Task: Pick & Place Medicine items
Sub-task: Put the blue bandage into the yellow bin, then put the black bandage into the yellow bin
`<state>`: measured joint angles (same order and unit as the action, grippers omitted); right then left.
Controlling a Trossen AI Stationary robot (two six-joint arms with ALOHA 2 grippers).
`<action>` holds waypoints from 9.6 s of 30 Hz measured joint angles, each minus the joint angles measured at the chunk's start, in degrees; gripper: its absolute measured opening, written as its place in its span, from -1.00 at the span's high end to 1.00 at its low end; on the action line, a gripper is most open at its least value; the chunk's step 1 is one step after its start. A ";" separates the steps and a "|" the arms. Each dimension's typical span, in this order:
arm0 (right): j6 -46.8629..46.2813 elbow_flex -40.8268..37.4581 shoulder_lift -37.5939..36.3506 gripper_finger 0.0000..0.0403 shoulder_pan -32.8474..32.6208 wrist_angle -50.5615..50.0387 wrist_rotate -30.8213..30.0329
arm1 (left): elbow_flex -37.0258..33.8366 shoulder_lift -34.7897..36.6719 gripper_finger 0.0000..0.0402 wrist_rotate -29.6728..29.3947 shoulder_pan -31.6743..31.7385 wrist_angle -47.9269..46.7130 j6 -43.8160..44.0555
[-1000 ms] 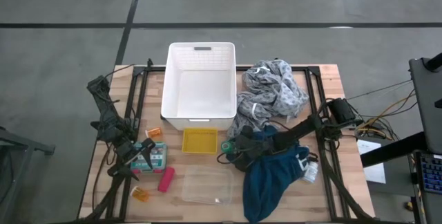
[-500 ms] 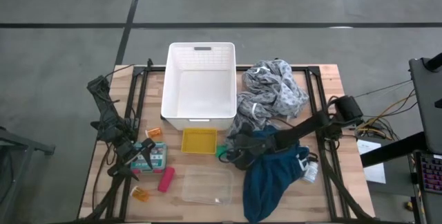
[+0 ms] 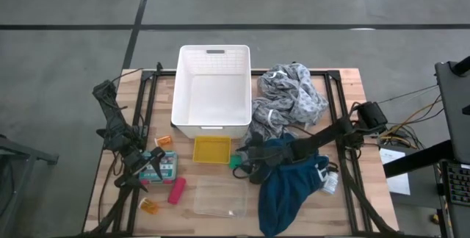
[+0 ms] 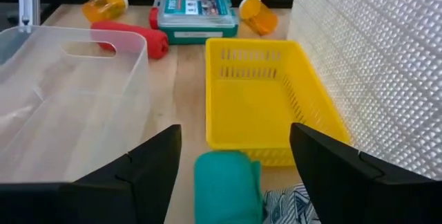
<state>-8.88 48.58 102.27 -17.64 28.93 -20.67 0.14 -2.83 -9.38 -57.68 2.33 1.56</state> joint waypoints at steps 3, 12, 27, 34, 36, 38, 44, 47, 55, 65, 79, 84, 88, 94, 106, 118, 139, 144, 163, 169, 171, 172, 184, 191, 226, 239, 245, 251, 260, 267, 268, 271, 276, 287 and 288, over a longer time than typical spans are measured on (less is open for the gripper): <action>-0.25 0.00 0.54 -0.26 0.01 0.13 0.13 | 0.00 0.00 -0.45 0.01 0.01 0.00 0.00; -0.57 2.77 4.66 -0.21 0.03 0.10 0.18 | 0.00 -0.01 -0.45 0.01 -0.01 0.04 0.00; -1.81 6.01 11.15 -0.21 0.08 -0.84 0.40 | 0.00 -0.39 -0.45 0.01 0.01 0.02 0.00; -3.15 6.05 12.06 -0.21 0.23 -2.63 0.17 | 0.00 -0.38 -0.45 0.01 0.01 0.02 0.00; -2.84 5.96 11.61 -0.21 0.25 -4.42 0.04 | 0.00 -0.39 -0.45 0.01 0.01 0.00 0.00; -3.49 5.95 11.51 -0.21 0.33 -5.43 -0.04 | 0.00 -0.39 -0.45 -0.01 0.01 0.00 0.00; -3.87 5.84 11.31 -0.21 0.41 -6.51 0.12 | 0.00 -0.39 -0.45 0.00 0.01 0.00 0.00; -4.02 5.84 11.31 -0.21 0.41 -6.82 0.17 | 0.00 -0.39 -0.45 0.01 0.01 0.00 0.00; -4.22 5.86 11.25 -0.21 0.41 -8.26 0.20 | 0.00 -0.39 -0.45 0.01 0.01 0.00 0.00; -4.20 5.86 11.18 -0.11 0.43 -8.63 0.18 | 0.00 -0.39 -0.45 0.01 0.01 0.00 0.00; -3.98 5.88 11.12 0.07 0.41 -8.61 0.14 | 0.00 -0.39 -0.45 0.01 0.01 0.02 0.00; -3.99 5.88 10.90 0.07 0.41 -8.63 0.01 | 0.00 -0.39 -0.45 0.01 0.01 0.02 0.00; -3.98 5.88 9.41 0.07 0.41 -8.87 -0.28 | 0.00 -0.39 -0.45 0.01 0.00 0.00 0.00; -3.59 5.88 5.39 0.07 0.41 -8.94 -0.35 | 0.00 -0.42 -0.45 0.01 -0.01 0.02 0.00; -0.48 6.06 0.91 0.07 0.41 -8.88 -0.99 | 0.00 -0.42 -0.45 0.01 0.00 0.00 0.00; 5.24 10.38 0.84 0.07 0.41 -8.83 -3.52 | 0.00 -0.42 -0.45 0.00 0.01 0.01 0.00; 11.46 19.21 3.77 0.07 0.88 -8.90 -3.37 | 0.00 -0.39 -0.45 0.01 0.01 0.01 0.00; 11.62 20.60 6.28 0.07 1.82 -8.71 -3.32 | 0.00 -0.39 -0.45 0.01 0.01 0.00 0.00; 7.13 22.89 17.40 0.07 4.21 -8.57 -5.85 | 0.00 -0.39 -0.45 0.01 0.01 0.02 0.00; 6.90 23.83 19.09 0.07 4.41 -9.50 -6.39 | 0.00 -0.39 -0.45 0.00 0.01 0.01 0.00; 5.18 23.89 18.95 0.07 4.41 -9.41 -6.25 | 0.00 -0.41 -0.45 0.01 0.01 0.02 0.00; 4.91 23.89 18.88 0.07 4.41 -9.42 -6.25 | 0.00 -0.41 -0.45 0.01 0.01 0.00 0.00; 0.32 26.13 18.74 0.07 4.62 -17.65 -5.95 | 0.00 -0.39 -0.45 0.01 0.01 0.01 0.00; -0.32 26.23 18.72 0.00 4.65 -18.01 -5.84 | 0.00 -0.41 -0.45 0.01 0.01 0.01 0.00; -2.19 26.71 18.44 -0.44 4.86 -17.70 -4.76 | 0.00 -0.39 -0.45 0.01 0.01 0.02 0.00; -0.17 27.06 13.05 -0.42 3.65 -22.28 -7.02 | 0.00 -0.39 -0.45 0.01 0.00 0.00 0.00; -0.18 26.98 8.32 -0.37 2.18 -27.41 -12.78 | 0.00 -0.42 -0.45 0.01 -0.01 0.01 0.00; 0.68 25.79 3.57 -0.32 1.61 -31.56 -15.82 | 0.00 -0.39 -0.45 0.01 0.00 0.01 0.00; -1.42 20.35 -4.91 -0.30 -0.26 -36.56 -16.39 | 0.00 -0.39 -0.45 0.01 0.01 0.03 0.00; -0.11 9.65 -13.75 -0.30 -3.03 -29.23 -17.23 | 0.00 -0.39 -0.45 0.01 0.01 0.00 0.00; 0.52 7.62 -15.12 -0.30 -3.36 -27.58 -17.12 | 0.00 -0.39 -0.45 0.01 0.01 0.02 0.00; 3.26 1.99 -19.02 -0.30 -4.26 -22.27 -16.83 | 0.00 -0.39 -0.45 0.01 0.01 0.00 0.00; 6.36 -6.50 -25.51 -0.27 -5.73 -15.18 -16.22 | 0.00 -0.52 -0.45 0.01 0.01 0.01 0.00; 4.98 -17.14 -40.10 -0.15 -7.48 -13.50 -13.16 | 0.00 -0.96 -0.45 0.01 0.04 0.00 0.00; 4.97 -17.98 -41.13 -0.14 -7.51 -13.48 -13.12 | 0.00 -0.97 -0.45 0.01 0.04 0.00 0.00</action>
<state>-3.91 30.60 61.14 -25.15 15.45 -33.79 0.14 -3.80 -9.37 -57.65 2.33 1.56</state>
